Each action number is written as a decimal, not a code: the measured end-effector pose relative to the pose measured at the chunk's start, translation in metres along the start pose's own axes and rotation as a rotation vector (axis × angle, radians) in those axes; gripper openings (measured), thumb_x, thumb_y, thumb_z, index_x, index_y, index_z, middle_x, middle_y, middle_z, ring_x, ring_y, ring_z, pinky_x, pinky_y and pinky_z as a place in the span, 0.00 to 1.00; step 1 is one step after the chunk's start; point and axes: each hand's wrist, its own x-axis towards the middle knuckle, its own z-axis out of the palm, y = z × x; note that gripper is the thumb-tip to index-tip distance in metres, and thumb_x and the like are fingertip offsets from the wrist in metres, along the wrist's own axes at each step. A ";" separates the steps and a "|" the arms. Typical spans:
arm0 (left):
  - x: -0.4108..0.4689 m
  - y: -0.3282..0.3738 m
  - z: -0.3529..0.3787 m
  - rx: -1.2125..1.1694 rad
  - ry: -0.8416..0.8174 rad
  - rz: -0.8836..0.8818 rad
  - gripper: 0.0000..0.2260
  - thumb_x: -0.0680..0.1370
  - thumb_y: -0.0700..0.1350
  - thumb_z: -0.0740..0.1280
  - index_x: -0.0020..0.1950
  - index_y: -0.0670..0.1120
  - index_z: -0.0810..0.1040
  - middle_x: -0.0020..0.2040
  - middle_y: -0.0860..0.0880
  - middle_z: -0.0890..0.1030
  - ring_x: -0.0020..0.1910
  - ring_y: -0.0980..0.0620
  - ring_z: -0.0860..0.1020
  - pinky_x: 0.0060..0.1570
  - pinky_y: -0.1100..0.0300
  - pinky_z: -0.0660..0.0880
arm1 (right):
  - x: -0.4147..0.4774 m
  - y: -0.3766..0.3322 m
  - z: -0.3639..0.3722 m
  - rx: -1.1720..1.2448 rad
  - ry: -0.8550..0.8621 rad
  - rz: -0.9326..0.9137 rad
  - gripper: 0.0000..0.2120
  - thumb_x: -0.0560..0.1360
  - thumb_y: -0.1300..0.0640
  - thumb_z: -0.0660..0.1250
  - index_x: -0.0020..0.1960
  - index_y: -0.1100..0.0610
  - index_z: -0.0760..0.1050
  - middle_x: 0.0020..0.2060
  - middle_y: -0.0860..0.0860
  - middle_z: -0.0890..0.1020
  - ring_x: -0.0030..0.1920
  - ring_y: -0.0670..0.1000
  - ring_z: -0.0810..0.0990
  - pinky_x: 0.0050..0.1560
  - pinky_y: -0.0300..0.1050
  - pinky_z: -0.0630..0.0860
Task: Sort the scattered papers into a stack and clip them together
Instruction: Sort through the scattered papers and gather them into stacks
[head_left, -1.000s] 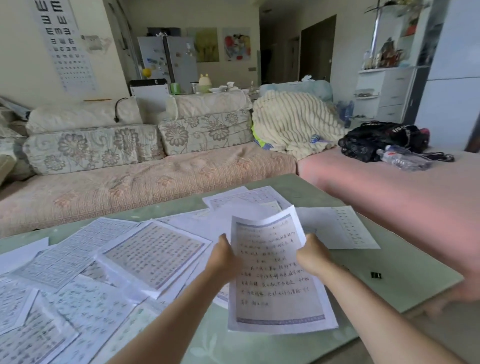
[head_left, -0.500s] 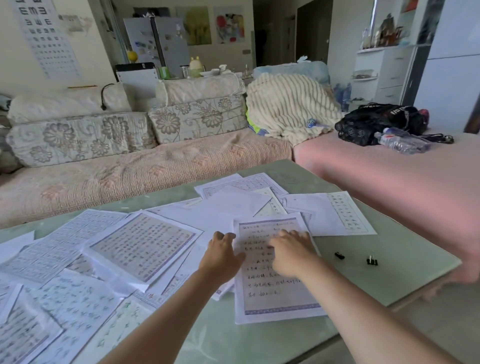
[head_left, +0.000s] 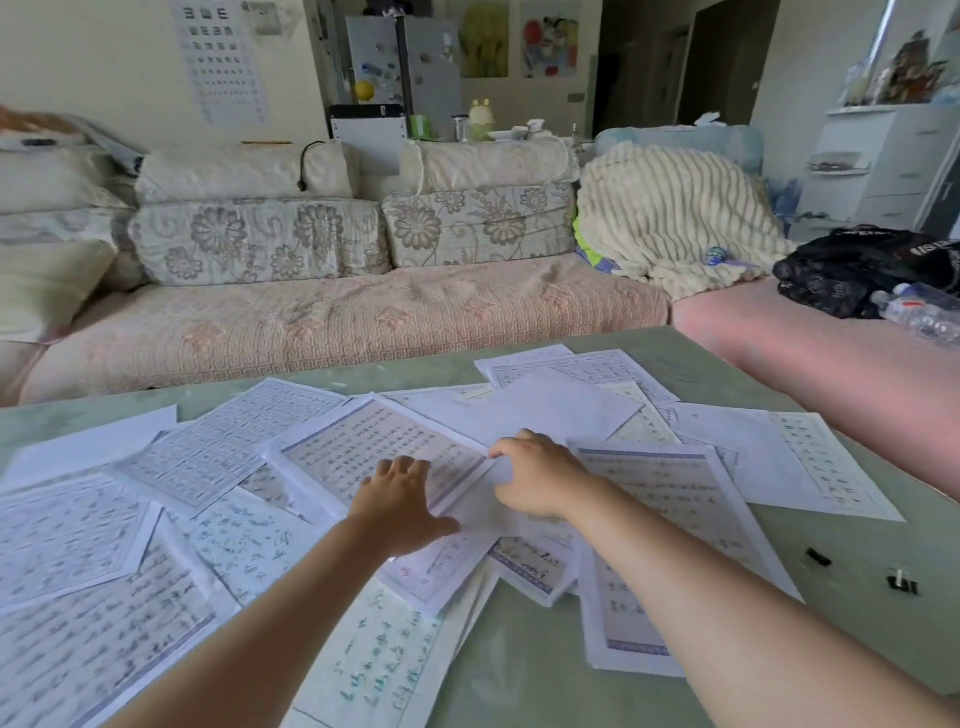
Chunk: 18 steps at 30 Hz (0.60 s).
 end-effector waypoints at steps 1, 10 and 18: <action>-0.001 -0.011 0.001 0.004 -0.035 -0.016 0.44 0.68 0.71 0.65 0.77 0.50 0.58 0.76 0.49 0.61 0.74 0.46 0.58 0.70 0.49 0.62 | 0.008 -0.008 0.004 -0.028 -0.012 -0.033 0.28 0.74 0.50 0.65 0.73 0.47 0.67 0.71 0.50 0.66 0.72 0.54 0.64 0.68 0.50 0.64; -0.029 -0.068 -0.005 -0.142 0.036 0.195 0.23 0.77 0.55 0.64 0.71 0.54 0.71 0.68 0.54 0.75 0.65 0.53 0.74 0.63 0.63 0.69 | 0.027 -0.049 0.034 -0.114 -0.161 -0.213 0.39 0.72 0.49 0.67 0.80 0.48 0.57 0.79 0.48 0.59 0.78 0.50 0.58 0.77 0.46 0.56; -0.045 -0.071 -0.036 -0.030 0.070 0.231 0.21 0.75 0.53 0.62 0.69 0.58 0.70 0.62 0.56 0.79 0.57 0.51 0.78 0.53 0.58 0.76 | 0.015 -0.068 0.037 -0.313 0.101 -0.315 0.18 0.78 0.55 0.59 0.65 0.44 0.77 0.57 0.53 0.84 0.57 0.58 0.81 0.55 0.48 0.76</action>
